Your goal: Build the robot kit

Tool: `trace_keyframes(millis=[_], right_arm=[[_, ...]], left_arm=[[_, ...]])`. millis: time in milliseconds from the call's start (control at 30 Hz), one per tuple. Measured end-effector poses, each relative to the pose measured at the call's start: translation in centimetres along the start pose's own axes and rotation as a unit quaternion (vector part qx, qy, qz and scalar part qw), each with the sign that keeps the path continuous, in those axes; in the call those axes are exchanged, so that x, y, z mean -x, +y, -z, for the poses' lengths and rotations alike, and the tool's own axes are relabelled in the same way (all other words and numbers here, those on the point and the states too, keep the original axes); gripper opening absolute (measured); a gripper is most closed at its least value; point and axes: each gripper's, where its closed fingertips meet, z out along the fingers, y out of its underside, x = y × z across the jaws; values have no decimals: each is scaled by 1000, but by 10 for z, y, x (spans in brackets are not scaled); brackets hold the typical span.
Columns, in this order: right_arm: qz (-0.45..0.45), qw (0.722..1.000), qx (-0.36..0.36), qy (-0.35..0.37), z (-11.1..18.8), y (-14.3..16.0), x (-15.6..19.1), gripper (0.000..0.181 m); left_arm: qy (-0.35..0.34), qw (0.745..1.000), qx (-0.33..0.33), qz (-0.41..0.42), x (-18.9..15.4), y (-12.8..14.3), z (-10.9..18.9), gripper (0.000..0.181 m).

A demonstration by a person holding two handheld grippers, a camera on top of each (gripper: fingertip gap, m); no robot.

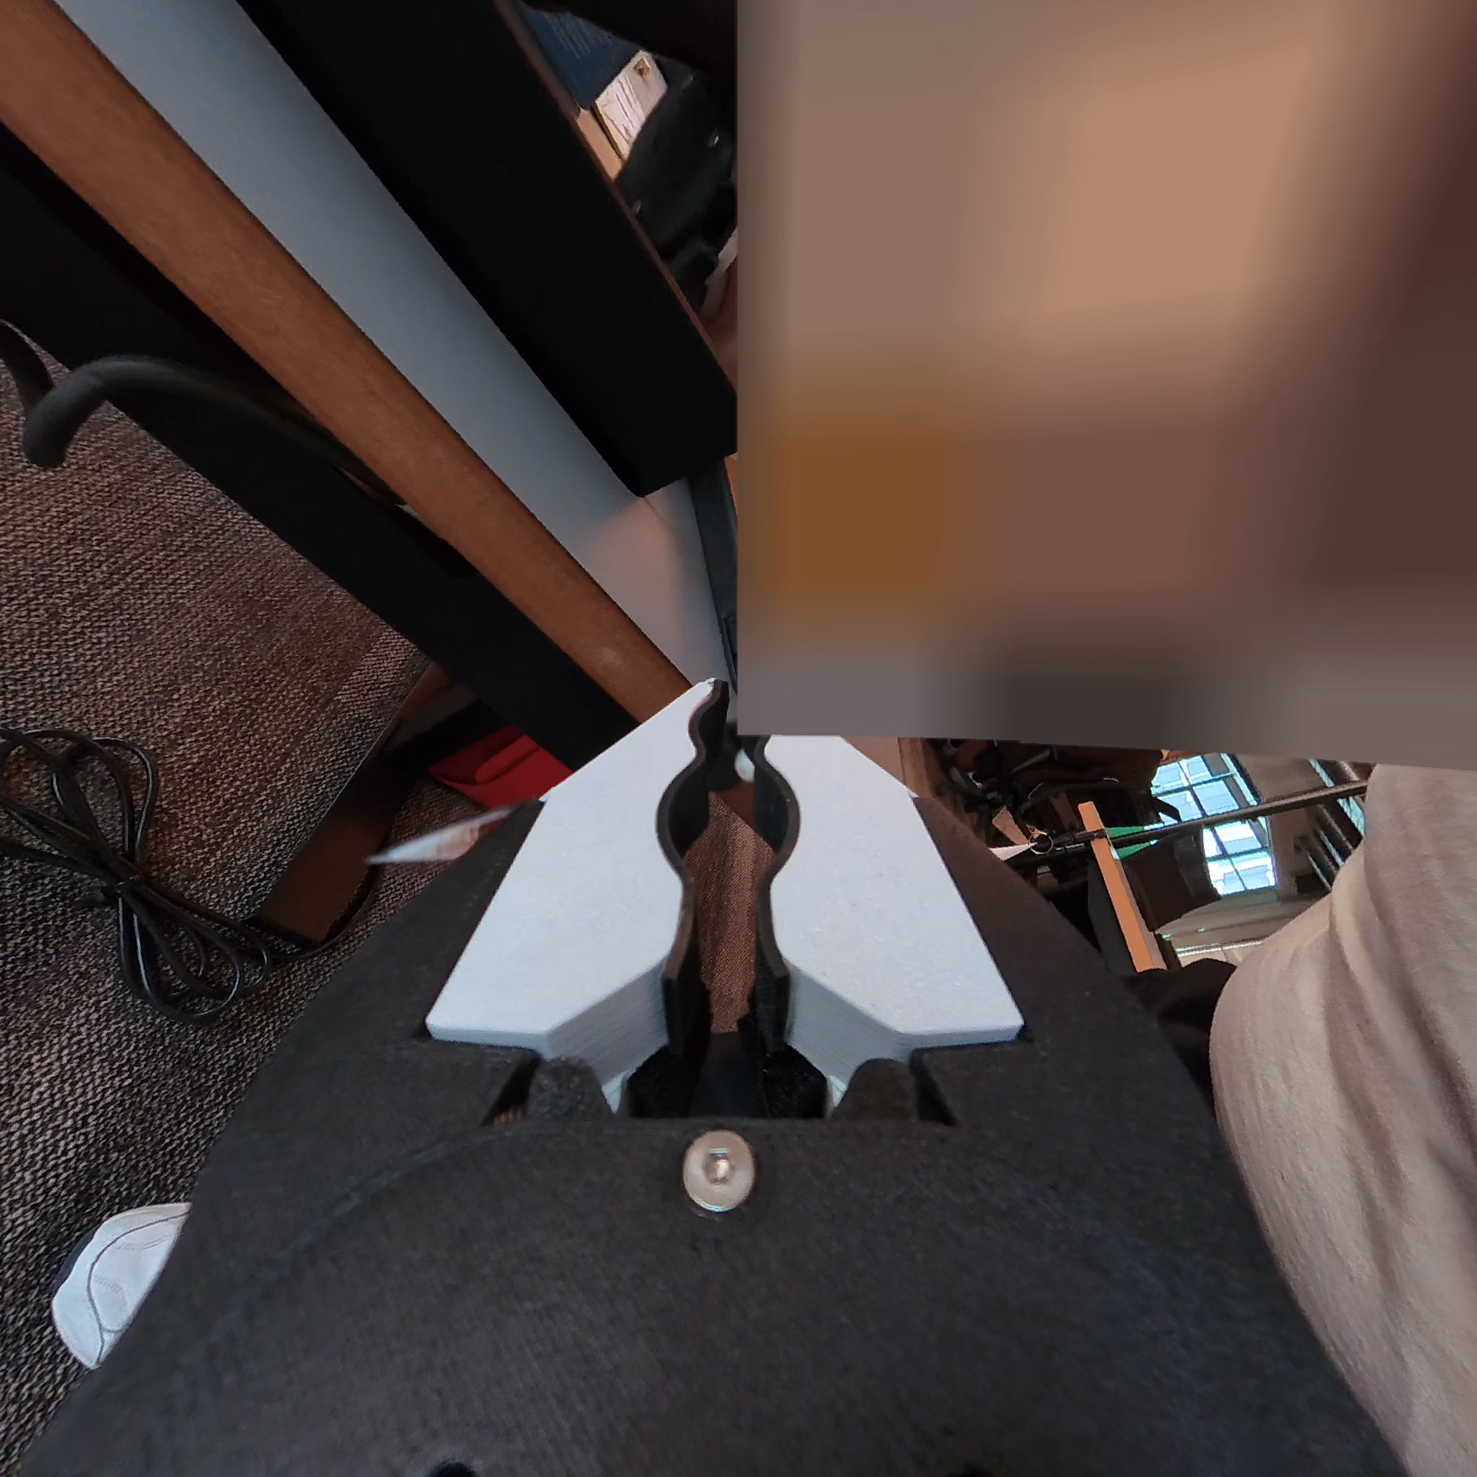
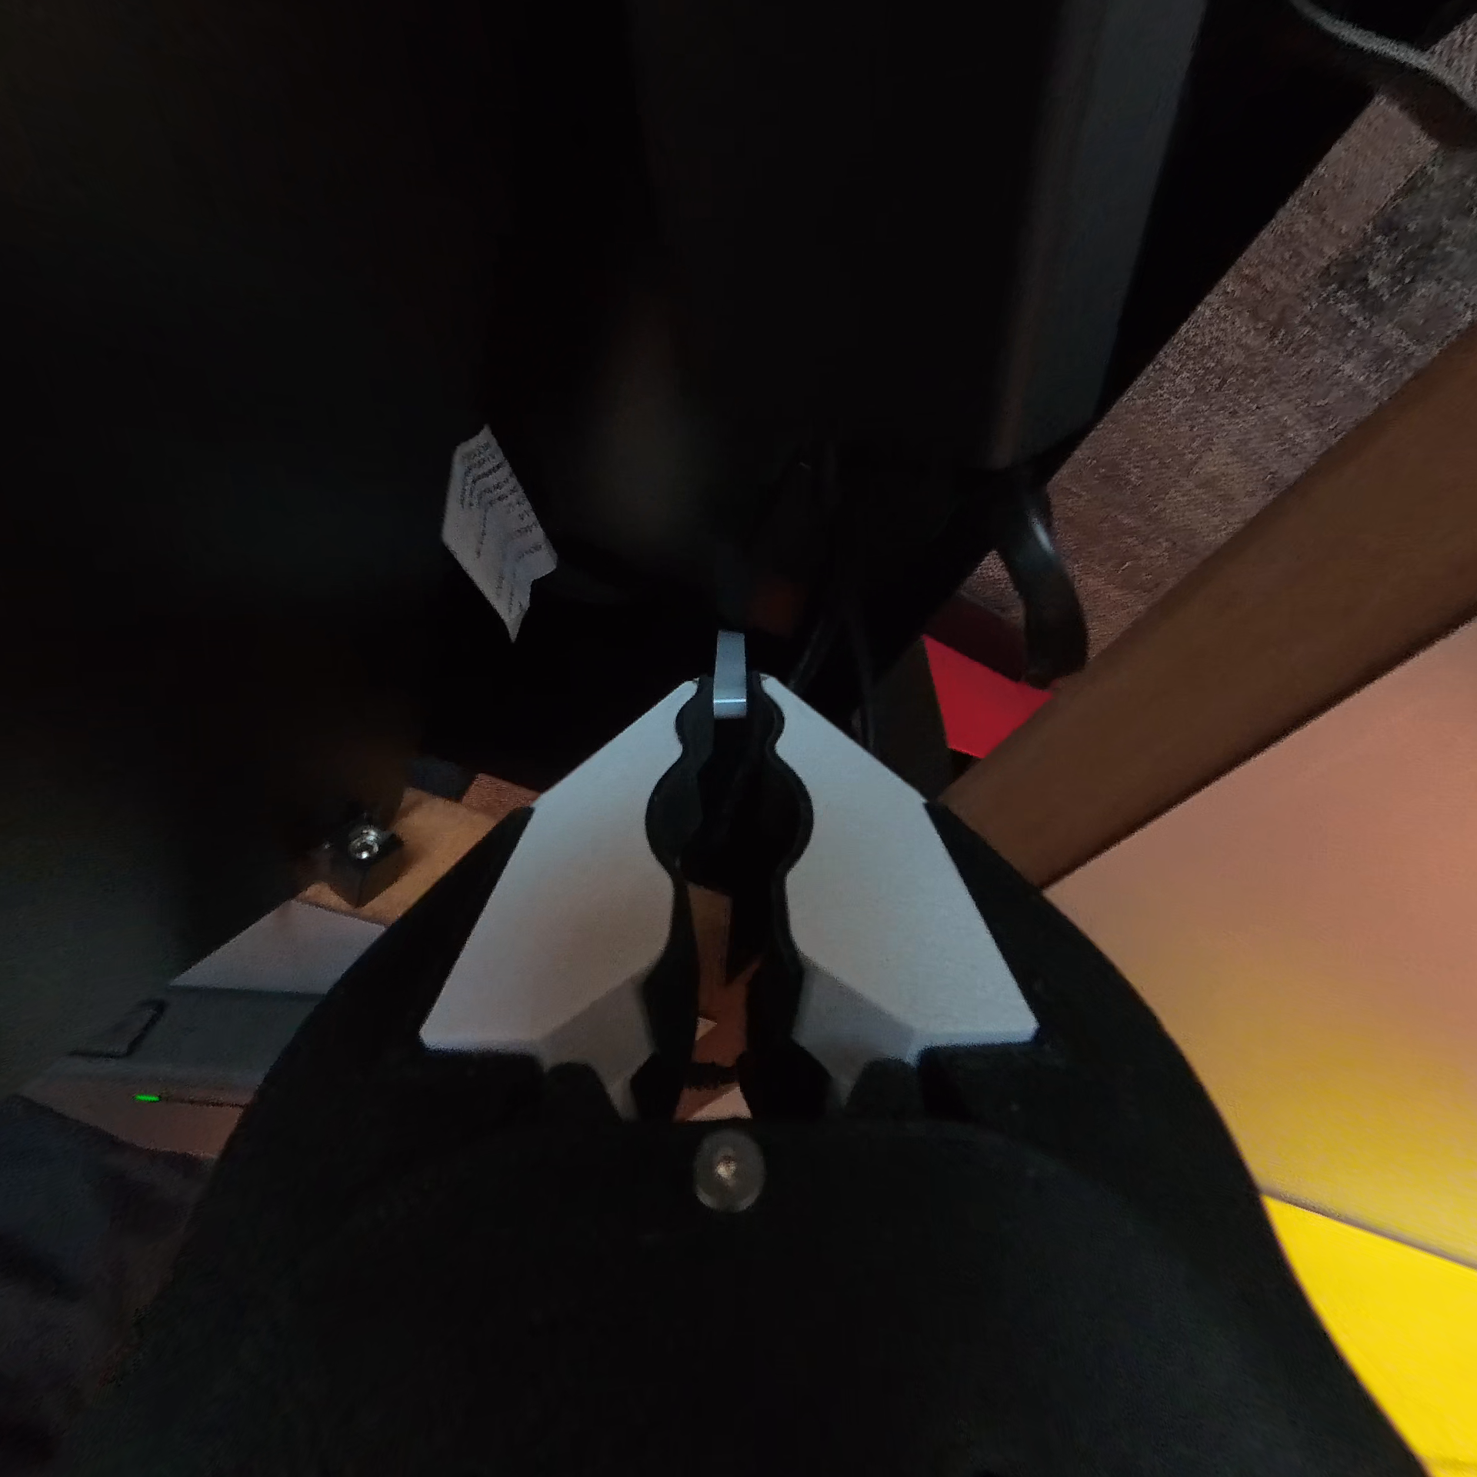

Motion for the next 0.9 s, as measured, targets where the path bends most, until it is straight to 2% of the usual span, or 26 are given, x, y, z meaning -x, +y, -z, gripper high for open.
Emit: trace_keyframes(millis=[167, 900], right_arm=[[-34, 999, 2, -4, -1, 1, -1, 7], [-31, 999, 29, 7, -11, -3, -1, 8]], left_arm=[[3, 1000, -3, 5, 3, -1, 5, 1], [9, 1000, -12, 9, 8, -6, 17, 0]])
